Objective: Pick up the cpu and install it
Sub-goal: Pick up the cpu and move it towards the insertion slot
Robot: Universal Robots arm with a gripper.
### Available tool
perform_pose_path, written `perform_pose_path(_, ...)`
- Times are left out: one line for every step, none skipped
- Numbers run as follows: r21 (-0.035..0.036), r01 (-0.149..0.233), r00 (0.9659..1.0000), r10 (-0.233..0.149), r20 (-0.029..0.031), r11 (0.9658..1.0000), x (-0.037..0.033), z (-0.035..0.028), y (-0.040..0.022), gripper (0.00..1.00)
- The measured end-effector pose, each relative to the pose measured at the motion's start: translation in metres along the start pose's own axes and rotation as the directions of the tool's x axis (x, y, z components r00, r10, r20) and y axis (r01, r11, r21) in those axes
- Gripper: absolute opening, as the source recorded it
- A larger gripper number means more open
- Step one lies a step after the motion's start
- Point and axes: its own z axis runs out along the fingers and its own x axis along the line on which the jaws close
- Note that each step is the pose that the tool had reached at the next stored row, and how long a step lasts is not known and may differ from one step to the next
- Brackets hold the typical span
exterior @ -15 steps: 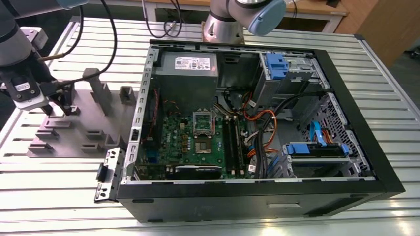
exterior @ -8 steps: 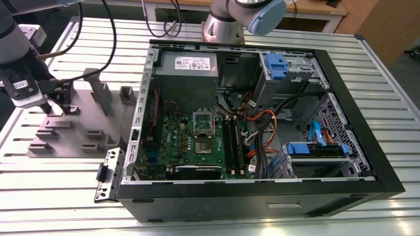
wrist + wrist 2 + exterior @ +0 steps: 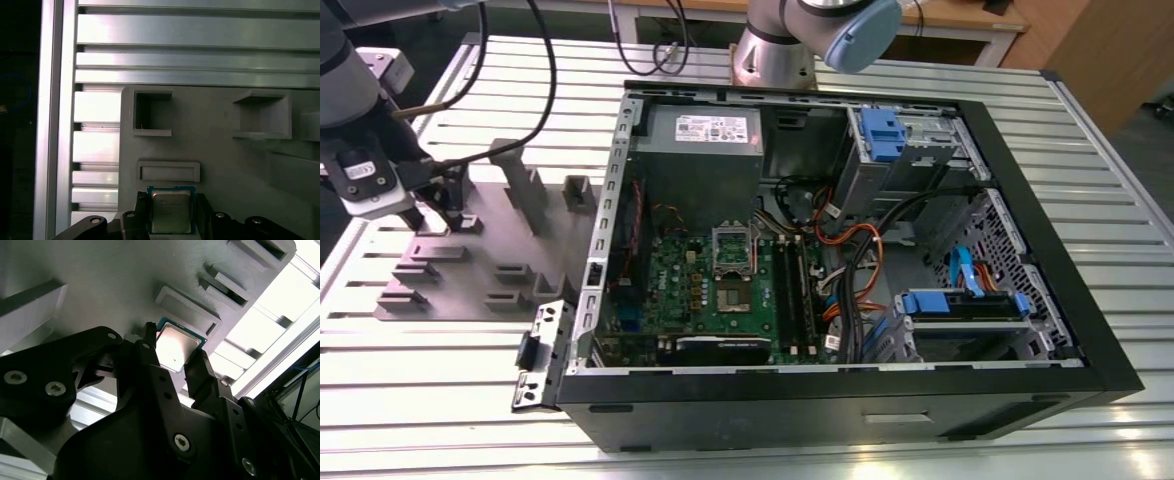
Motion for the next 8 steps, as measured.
perform_pose_path(0.0000,0.000,1.0000,0.000,0.0000,1.0000,0.0000,-0.0005,0.0000,0.47)
perform_pose_path(0.0000,0.000,1.0000,0.000,0.0000,1.0000,0.0000,-0.0010,0.0001,0.47)
perform_pose_path(0.0000,0.000,1.0000,0.000,0.0000,1.0000,0.0000,-0.0012,0.0001,0.47)
perform_pose_path(0.0000,0.000,1.0000,0.000,0.0001,1.0000,0.0000,-0.0013,0.0001,0.47)
perform_pose_path(0.0001,0.000,1.0000,0.000,-0.0002,1.0000,0.0000,-0.0016,0.0001,0.47)
perform_pose_path(0.0000,0.000,1.0000,0.000,-0.0001,1.0000,0.0000,-0.0016,0.0001,0.47)
perform_pose_path(-0.0001,0.000,1.0000,0.000,0.0001,1.0000,0.0000,-0.0016,0.0001,0.47)
perform_pose_path(-0.0001,0.000,1.0000,0.000,0.0001,1.0000,0.0000,-0.0016,0.0001,0.47)
